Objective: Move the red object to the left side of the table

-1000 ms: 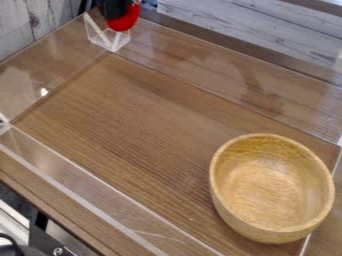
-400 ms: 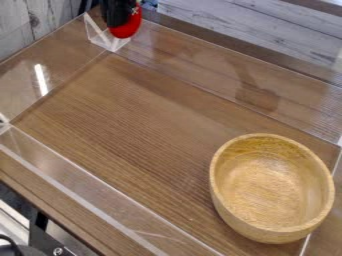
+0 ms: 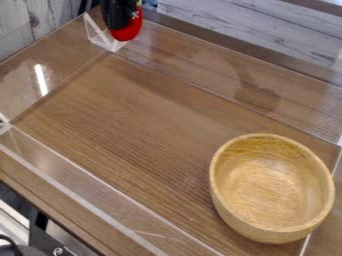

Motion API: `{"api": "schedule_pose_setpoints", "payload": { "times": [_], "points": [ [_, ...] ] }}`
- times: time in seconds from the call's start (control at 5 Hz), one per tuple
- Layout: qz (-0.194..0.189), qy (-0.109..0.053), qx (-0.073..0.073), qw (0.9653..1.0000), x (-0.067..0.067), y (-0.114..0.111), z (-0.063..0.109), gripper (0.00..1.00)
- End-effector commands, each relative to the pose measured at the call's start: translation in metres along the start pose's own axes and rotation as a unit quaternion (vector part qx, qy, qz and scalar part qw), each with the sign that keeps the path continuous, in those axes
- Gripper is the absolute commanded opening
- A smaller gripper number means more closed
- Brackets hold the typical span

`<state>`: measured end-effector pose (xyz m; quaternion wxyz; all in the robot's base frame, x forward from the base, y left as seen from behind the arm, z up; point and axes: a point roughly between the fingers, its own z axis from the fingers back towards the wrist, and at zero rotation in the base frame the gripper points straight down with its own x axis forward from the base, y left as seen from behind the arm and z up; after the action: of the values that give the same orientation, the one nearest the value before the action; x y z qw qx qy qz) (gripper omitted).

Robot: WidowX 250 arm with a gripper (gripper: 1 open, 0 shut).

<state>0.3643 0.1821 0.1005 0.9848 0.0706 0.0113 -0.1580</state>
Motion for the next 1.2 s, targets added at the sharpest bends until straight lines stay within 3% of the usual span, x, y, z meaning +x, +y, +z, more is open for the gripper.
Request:
{"api": "schedule_pose_setpoints", "payload": {
  "times": [0.0,0.4,0.6,1.0],
  "points": [
    [-0.011,-0.021,0.021,0.9995,0.010,-0.002,0.027,0.00],
    [-0.022,-0.019,0.019,0.9994,0.004,0.007,-0.005,0.00],
    [-0.040,-0.023,0.019,0.9988,0.005,0.004,-0.003,0.00],
    [-0.050,-0.023,0.009,0.9984,-0.016,0.021,-0.054,0.00]
  ]
}}
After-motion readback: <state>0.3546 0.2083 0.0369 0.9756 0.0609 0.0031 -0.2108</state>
